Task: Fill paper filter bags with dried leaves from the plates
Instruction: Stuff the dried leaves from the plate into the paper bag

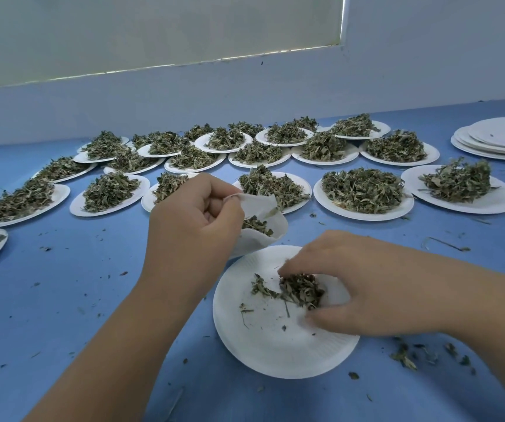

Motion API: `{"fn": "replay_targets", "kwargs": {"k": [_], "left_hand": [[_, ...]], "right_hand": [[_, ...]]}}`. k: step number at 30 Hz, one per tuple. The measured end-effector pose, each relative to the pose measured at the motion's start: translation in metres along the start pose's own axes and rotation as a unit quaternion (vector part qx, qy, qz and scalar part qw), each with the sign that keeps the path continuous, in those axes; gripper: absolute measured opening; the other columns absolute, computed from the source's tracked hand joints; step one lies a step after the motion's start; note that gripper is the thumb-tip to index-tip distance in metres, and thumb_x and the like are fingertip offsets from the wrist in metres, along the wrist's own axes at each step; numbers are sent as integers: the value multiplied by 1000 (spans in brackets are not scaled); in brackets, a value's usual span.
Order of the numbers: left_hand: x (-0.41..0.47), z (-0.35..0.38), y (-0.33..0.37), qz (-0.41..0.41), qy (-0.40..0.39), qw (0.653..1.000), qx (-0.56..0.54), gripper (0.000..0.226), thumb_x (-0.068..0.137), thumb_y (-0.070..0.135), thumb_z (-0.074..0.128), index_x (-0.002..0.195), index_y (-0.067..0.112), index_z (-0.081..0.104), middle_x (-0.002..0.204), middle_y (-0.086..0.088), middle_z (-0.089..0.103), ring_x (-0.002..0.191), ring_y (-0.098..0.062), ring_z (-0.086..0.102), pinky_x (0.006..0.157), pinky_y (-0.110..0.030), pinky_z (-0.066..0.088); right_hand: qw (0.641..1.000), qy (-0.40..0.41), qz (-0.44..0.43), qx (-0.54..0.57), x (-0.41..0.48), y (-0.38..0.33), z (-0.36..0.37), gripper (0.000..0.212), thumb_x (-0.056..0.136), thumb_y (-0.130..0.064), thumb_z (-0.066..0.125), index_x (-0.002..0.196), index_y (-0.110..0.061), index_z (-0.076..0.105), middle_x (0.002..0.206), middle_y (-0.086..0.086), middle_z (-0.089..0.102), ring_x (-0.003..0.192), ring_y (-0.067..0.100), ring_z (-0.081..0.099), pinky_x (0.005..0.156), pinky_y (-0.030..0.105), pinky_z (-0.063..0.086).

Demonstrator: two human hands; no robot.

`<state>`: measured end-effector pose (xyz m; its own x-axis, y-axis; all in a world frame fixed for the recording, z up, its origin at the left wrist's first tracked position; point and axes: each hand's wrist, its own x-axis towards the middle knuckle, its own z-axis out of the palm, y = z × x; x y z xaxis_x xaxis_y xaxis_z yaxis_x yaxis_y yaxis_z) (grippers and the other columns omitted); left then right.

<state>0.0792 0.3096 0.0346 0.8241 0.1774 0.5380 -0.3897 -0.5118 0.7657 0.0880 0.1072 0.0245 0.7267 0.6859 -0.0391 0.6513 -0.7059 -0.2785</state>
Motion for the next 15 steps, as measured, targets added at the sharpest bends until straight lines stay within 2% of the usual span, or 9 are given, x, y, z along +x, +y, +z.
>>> {"fn": "replay_targets", "kwargs": {"k": [3, 5, 10, 13, 15], "left_hand": [[0, 1, 0, -3, 4, 1000, -2, 22, 87, 9, 60, 75, 26, 65, 54, 6, 50, 47, -2, 41, 46, -7, 32], [0, 1, -1, -1, 2, 1000, -1, 20, 87, 9, 60, 75, 26, 66, 54, 6, 51, 48, -2, 42, 46, -8, 33], [-1, 3, -1, 11, -10, 1000, 6, 21, 86, 9, 61, 74, 26, 66, 60, -6, 54, 49, -3, 41, 46, -9, 34], [-2, 4, -2, 15, -15, 1000, 13, 22, 86, 8, 61, 74, 26, 66, 61, -7, 54, 50, -5, 42, 46, -11, 35], [-2, 5, -3, 17, -15, 1000, 16, 23, 86, 8, 61, 74, 28, 66, 63, -7, 54, 51, -5, 42, 47, -11, 35]], "right_hand": [[1000, -14, -11, 5, 0, -2, -1, 69, 80, -54, 65, 140, -51, 31, 144, -30, 20, 129, -9, 9, 108, 26, 27], [999, -33, -10, 0, 0, -3, 0, 68, 84, -48, 64, 142, -51, 28, 149, -27, 14, 130, -10, 7, 111, 28, 25], [999, -51, -16, -4, 2, -5, 3, 56, 93, -25, 55, 140, -49, 36, 145, -27, 27, 127, 0, 19, 105, 24, 28], [999, -43, -7, 10, 3, -7, 5, 52, 94, -19, 54, 135, -50, 44, 137, -28, 33, 124, -3, 25, 98, 19, 31], [999, -30, 0, 12, 4, -9, 6, 46, 95, -19, 55, 130, -48, 52, 130, -26, 39, 118, -2, 37, 95, 19, 36]]}}
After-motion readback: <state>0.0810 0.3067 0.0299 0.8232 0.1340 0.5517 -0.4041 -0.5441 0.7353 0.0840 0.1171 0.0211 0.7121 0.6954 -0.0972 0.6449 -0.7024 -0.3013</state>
